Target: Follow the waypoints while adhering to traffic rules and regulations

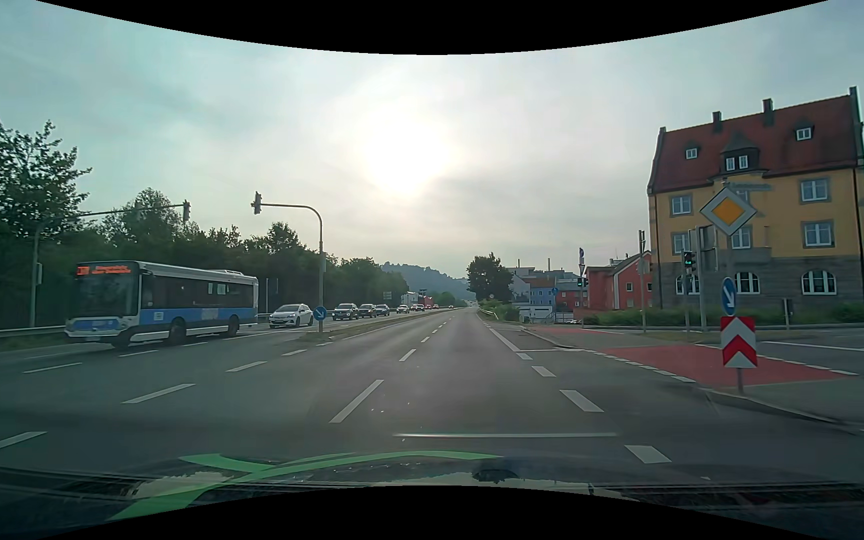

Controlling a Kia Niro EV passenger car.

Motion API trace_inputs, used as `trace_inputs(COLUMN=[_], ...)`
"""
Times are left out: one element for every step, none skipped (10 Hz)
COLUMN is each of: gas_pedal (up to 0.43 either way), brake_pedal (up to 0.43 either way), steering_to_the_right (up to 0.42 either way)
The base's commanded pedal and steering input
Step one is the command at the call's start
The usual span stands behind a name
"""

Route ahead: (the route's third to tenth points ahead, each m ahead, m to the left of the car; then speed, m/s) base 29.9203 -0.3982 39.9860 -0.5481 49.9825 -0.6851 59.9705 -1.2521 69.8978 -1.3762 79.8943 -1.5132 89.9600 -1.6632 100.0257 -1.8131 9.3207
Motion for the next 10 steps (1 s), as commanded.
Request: trace_inputs(gas_pedal=[0.579,0.512,0.469,0.461,0.461,0.461,0.461,0.461,0.461,0.461], brake_pedal=[0.000,0.000,0.000,0.000,0.000,0.000,0.000,0.000,0.000,0.000], steering_to_the_right=[-0.002,-0.002,-0.002,-0.002,-0.001,-0.002,-0.002,-0.002,-0.002,-0.001])
